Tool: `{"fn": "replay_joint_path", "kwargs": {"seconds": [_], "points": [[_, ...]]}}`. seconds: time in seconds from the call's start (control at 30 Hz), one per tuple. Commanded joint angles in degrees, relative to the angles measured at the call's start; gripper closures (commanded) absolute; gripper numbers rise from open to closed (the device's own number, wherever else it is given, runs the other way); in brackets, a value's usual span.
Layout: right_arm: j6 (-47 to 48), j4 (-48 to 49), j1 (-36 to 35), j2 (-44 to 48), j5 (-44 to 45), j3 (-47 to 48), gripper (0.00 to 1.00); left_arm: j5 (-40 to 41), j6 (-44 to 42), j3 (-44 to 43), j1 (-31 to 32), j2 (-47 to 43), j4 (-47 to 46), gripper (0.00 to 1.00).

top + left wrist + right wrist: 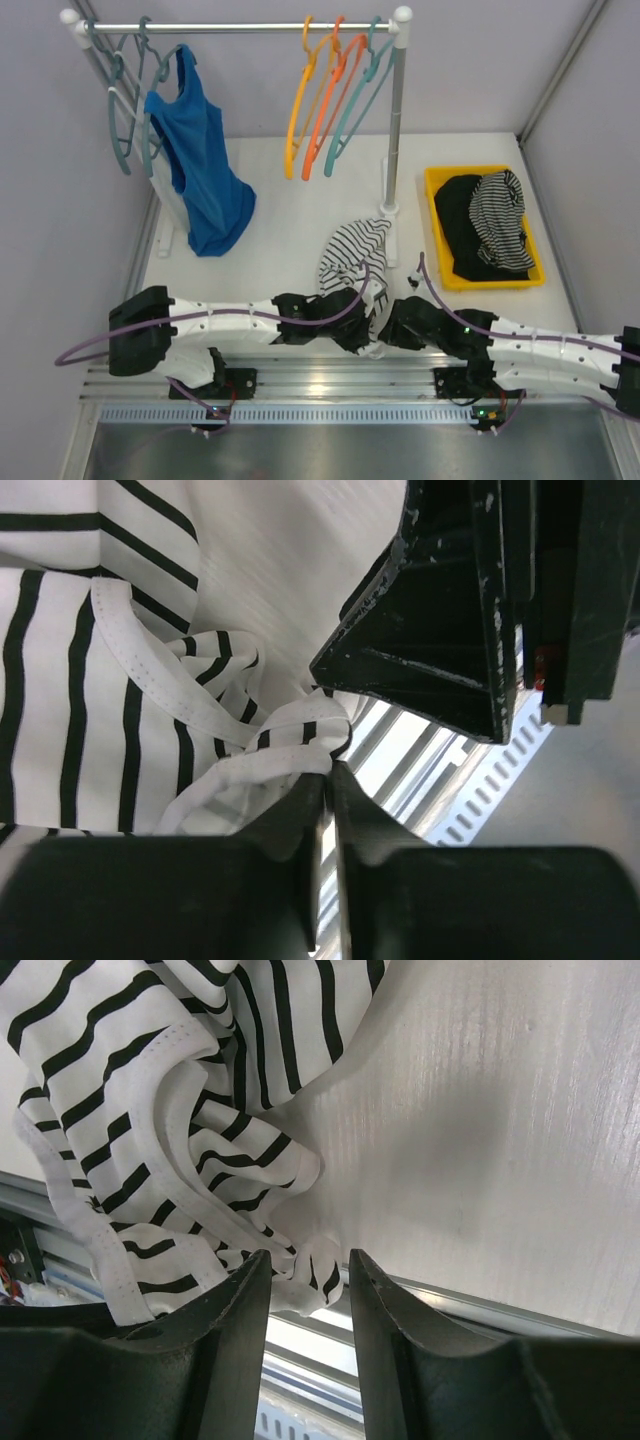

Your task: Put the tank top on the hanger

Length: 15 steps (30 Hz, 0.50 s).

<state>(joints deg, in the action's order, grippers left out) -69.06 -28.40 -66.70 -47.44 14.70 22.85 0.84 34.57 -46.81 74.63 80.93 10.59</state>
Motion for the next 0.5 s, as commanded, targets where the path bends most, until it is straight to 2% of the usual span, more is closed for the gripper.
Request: {"fn": "replay_joint_path", "kwargs": {"seconds": [0.0,0.03,0.1,0.2,0.3,0.37,0.47], "points": [[-0.11,2.91,-0.72,-0.37,-0.11,0.44,0.63,-0.23,0.06,-0.04,0.25,-0.24,-3.65,0.96],[-0.20,2.91,-0.80,-0.37,-0.02,0.53,0.64,0.21,0.15,-0.04,0.25,-0.76,-3.39,1.00],[-0.29,2.83,-0.80,-0.28,0.07,0.44,0.65,1.44,0.24,0.05,0.25,-2.25,-3.12,1.00],[-0.11,3.00,-0.80,-0.81,0.42,0.79,0.72,4.68,0.59,0.14,0.25,-4.71,-1.45,1.00],[0.68,2.04,-0.80,-1.69,0.68,2.19,0.89,8.28,1.55,0.66,0.16,-7.96,0.48,1.00],[0.85,1.60,-0.80,-1.78,0.77,2.64,0.96,9.61,2.17,1.45,0.08,-9.73,1.27,1.00],[0.94,0.90,-0.80,-1.16,1.03,2.72,1.00,11.72,3.14,2.77,-0.27,-13.07,2.07,1.00]]}}
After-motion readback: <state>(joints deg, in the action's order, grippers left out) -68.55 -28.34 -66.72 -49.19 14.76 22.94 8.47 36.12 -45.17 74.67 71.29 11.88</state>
